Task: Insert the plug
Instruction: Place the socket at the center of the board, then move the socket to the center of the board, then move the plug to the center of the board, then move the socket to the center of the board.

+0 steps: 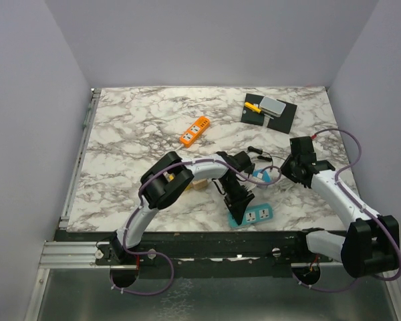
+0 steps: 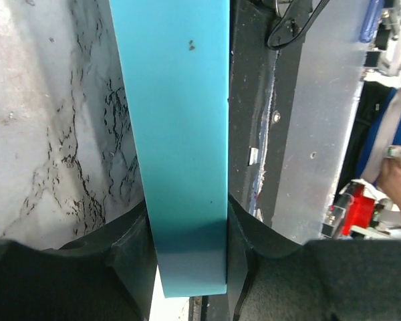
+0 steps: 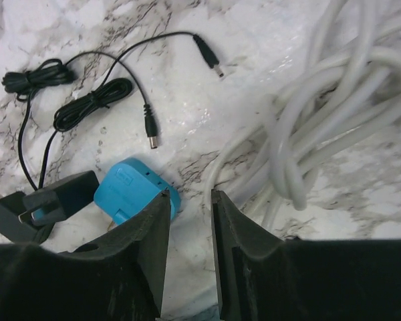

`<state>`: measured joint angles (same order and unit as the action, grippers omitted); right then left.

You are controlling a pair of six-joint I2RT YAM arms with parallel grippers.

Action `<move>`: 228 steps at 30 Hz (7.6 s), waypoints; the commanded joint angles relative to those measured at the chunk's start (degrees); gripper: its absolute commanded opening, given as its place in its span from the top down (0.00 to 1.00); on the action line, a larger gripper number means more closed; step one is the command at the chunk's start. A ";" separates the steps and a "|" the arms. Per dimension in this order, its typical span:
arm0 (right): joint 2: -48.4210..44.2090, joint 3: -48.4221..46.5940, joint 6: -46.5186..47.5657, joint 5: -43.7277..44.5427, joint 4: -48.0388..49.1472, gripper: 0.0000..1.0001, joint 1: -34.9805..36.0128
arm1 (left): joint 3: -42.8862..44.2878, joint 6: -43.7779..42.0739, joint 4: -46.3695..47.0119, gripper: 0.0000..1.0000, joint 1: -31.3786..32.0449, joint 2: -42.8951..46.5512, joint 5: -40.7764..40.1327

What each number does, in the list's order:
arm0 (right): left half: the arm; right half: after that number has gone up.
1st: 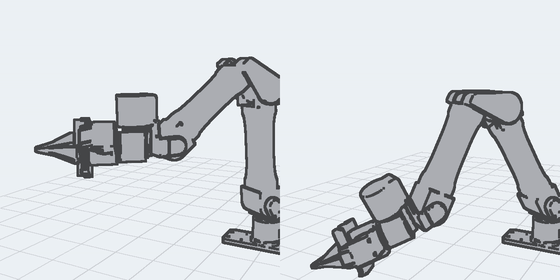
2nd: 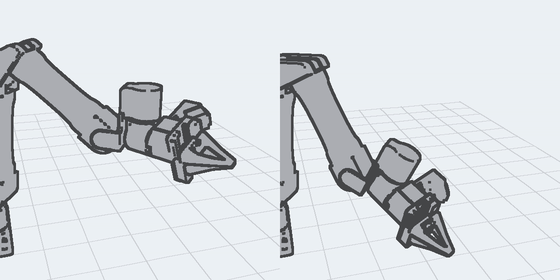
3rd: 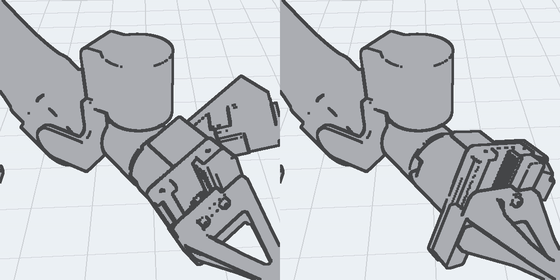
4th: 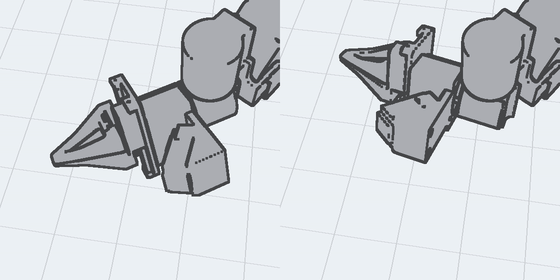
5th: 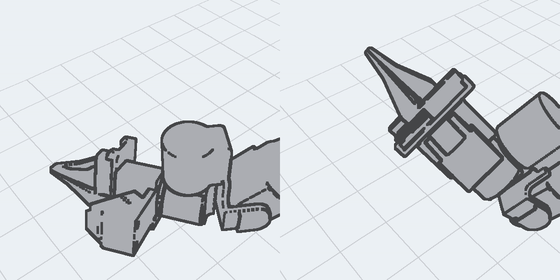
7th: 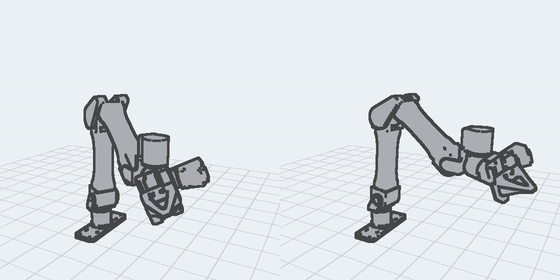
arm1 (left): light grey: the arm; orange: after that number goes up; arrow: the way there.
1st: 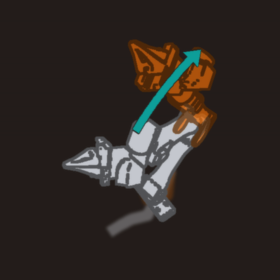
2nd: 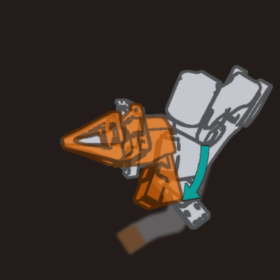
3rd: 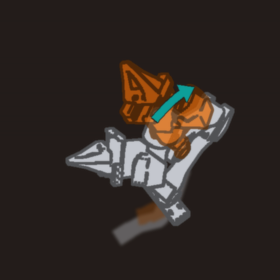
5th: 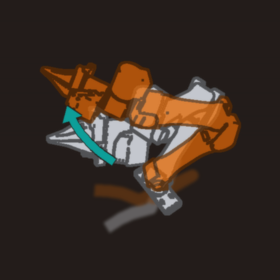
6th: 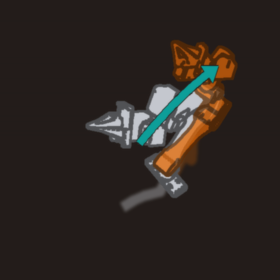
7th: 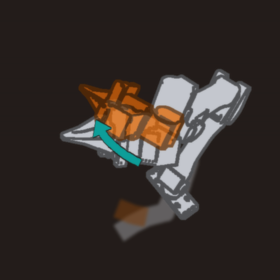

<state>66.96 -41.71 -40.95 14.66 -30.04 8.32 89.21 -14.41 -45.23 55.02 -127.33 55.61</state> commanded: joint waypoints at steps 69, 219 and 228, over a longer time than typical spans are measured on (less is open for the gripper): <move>-3.51 -1.56 -7.87 -1.83 -6.43 0.58 12.80 | 20.73 -1.73 -14.97 0.01 -11.97 9.01 -36.69; 45.40 -36.68 16.92 -18.40 30.16 0.00 50.74 | 6.15 -125.89 -3.38 0.01 -60.54 12.40 -30.97; 56.20 -48.94 17.37 -8.95 19.85 0.03 56.39 | 3.83 -98.59 2.35 0.01 -68.15 19.64 -21.93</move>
<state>119.55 -86.85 -24.56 -0.36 -3.75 62.89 94.32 -118.10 -45.50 -9.45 -112.29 26.04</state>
